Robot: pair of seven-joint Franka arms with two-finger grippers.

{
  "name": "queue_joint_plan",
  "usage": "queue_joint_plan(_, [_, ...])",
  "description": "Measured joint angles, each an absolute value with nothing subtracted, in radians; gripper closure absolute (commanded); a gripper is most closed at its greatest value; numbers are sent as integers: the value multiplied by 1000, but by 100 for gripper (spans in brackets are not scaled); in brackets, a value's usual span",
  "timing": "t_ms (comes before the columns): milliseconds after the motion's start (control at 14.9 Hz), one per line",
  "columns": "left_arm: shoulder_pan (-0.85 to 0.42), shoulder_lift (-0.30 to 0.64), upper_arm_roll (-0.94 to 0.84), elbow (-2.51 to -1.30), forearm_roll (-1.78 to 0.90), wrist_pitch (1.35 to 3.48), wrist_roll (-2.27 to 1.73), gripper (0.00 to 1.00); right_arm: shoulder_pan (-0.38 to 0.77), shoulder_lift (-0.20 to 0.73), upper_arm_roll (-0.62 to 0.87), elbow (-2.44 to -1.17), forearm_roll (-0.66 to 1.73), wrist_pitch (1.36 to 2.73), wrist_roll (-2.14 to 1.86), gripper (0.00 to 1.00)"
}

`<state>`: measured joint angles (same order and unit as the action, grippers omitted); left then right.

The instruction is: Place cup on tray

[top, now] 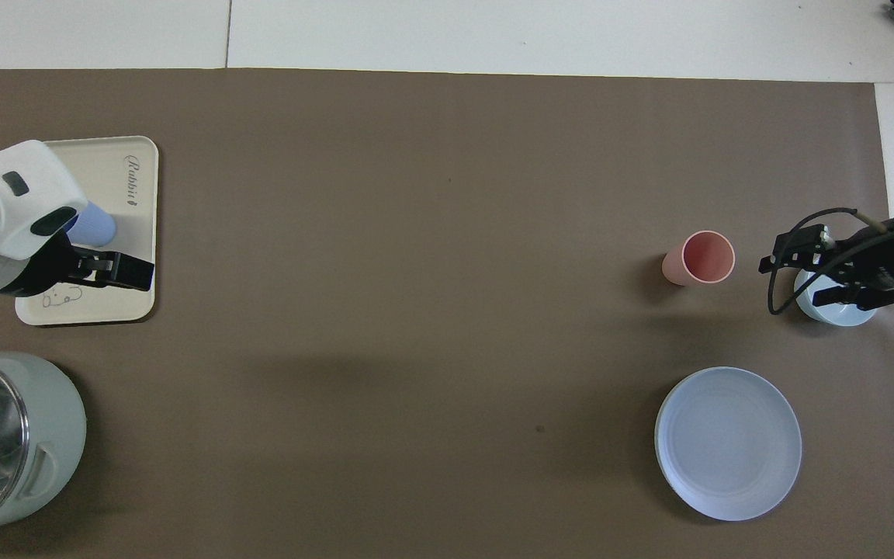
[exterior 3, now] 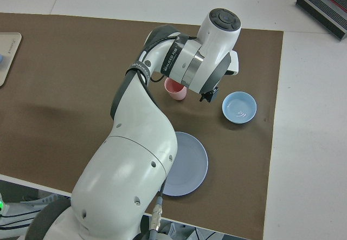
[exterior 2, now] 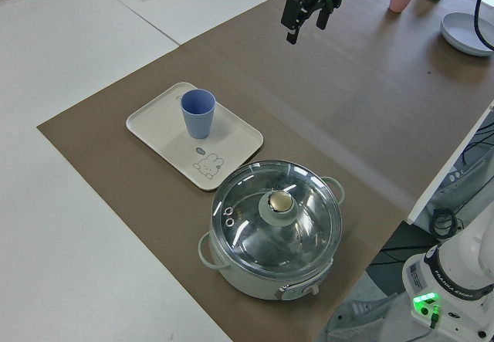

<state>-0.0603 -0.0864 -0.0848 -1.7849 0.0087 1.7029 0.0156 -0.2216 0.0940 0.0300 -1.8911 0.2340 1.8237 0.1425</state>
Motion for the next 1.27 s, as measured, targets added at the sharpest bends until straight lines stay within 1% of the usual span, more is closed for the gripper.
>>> queue_joint_plan(201, [-60, -80, -84, -1652, 9, 1585, 14, 0, -145, 38, 34, -1886, 143, 1789, 45, 0])
queue_joint_plan(335, [-60, -63, -82, -1603, 9, 1552, 14, 0, -92, 4, 39, -1875, 79, 1787, 43, 0])
queue_joint_plan(603, [-60, -32, -76, -1591, 9, 1553, 14, 0, -51, -18, 44, -1807, 53, 1770, 40, 0])
queue_joint_plan(1005, [-58, -28, -62, -1587, 8, 1578, 16, 0, -7, -15, 46, -1662, -4, 1671, 31, 0])
queue_joint_plan(1273, [-56, -25, -60, -1590, 8, 1583, 16, 0, 0, -9, 47, -1595, -42, 1604, 30, 0])
